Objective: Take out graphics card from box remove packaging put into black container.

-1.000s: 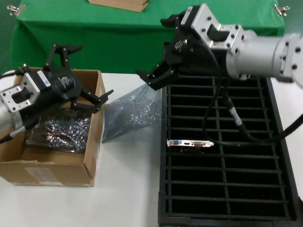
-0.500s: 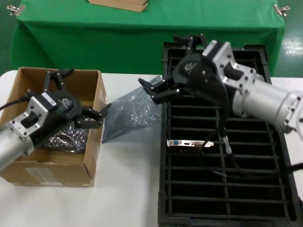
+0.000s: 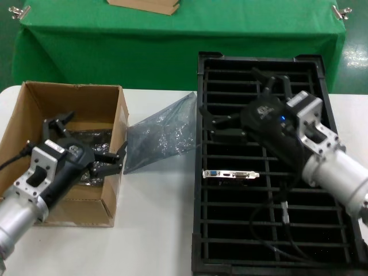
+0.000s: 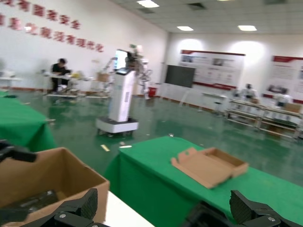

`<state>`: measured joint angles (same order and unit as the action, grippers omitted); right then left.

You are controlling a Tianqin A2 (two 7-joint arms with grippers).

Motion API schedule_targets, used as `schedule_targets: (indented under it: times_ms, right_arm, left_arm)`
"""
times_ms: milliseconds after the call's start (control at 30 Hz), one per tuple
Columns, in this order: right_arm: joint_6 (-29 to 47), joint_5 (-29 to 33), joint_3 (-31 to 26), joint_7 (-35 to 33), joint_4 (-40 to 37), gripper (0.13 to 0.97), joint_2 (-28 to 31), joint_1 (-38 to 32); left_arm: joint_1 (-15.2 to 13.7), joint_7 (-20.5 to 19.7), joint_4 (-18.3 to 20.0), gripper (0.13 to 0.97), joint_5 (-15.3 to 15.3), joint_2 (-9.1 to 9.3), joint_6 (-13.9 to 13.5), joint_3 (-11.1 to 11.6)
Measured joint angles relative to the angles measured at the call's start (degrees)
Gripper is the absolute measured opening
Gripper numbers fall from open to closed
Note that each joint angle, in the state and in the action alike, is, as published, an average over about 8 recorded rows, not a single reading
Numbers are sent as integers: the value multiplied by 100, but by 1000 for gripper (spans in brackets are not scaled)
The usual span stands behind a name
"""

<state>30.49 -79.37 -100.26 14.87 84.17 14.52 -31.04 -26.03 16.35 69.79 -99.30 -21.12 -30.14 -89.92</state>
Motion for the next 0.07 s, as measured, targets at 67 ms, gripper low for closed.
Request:
schedule_targets:
  times_ms: [67]
  right_arm:
    - [-102,-80,29,-50,25,966,9,104]
  left_arm:
    - [87,-55,73,966,-13,13,101,-6]
